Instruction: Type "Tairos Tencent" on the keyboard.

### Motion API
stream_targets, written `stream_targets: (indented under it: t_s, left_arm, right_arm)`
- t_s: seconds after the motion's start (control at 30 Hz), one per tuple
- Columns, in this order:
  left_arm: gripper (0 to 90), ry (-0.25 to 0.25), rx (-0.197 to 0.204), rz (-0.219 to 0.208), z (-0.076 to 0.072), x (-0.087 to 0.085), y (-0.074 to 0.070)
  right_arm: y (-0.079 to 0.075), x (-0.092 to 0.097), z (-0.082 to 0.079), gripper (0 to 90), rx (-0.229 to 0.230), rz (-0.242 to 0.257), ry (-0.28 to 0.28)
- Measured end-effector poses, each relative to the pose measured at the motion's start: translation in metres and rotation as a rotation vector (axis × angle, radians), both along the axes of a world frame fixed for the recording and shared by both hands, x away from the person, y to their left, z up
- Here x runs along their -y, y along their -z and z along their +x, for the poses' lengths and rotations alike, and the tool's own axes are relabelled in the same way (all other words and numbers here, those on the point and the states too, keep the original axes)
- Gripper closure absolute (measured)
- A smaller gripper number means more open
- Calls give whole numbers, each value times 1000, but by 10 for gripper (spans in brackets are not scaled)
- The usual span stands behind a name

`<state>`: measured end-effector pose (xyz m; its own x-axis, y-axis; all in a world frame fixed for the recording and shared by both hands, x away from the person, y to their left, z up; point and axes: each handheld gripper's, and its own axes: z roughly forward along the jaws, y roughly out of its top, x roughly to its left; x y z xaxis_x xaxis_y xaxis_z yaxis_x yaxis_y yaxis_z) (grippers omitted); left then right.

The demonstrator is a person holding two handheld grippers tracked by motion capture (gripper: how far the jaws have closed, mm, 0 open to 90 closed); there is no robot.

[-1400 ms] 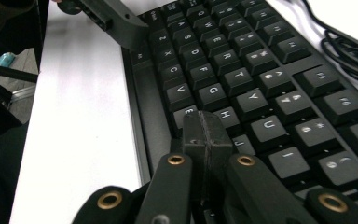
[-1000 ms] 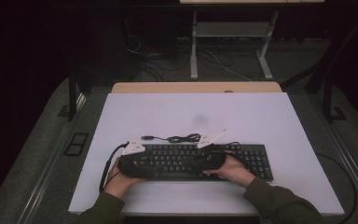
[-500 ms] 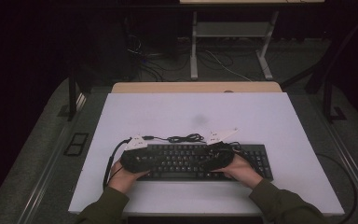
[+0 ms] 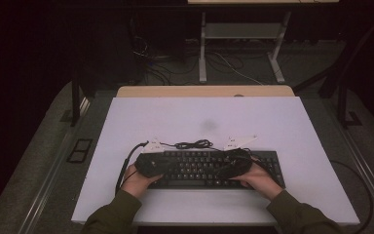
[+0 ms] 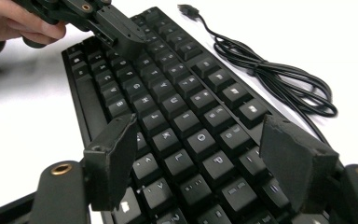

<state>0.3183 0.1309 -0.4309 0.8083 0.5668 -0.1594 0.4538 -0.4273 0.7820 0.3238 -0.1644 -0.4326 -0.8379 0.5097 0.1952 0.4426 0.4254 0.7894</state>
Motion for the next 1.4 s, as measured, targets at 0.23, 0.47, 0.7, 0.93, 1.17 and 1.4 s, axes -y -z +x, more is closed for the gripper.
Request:
stream_targets:
  t_s: [0.23, 0.47, 0.7, 0.93, 1.17, 1.4]
  left_arm:
    - [888, 21, -10, 22, 5, 10, 4]
    - [888, 27, -12, 35, 11, 17, 5]
    - [888, 34, -15, 43, 12, 17, 5]
    - [888, 34, -21, 51, 12, 18, 7]
    - [873, 35, -20, 30, 11, 17, 5]
    - [790, 38, -4, 12, 7, 14, 0]
  right_arm:
    - [0, 7, -2, 235, 16, -6, 36]
    - [1, 15, -5, 227, 22, -8, 59]
    - [1, 23, -5, 227, 26, 4, 85]
    - [0, 25, -5, 227, 29, 11, 87]
    - [0, 25, -4, 227, 28, 11, 86]
    - [1, 26, -4, 227, 32, 9, 87]
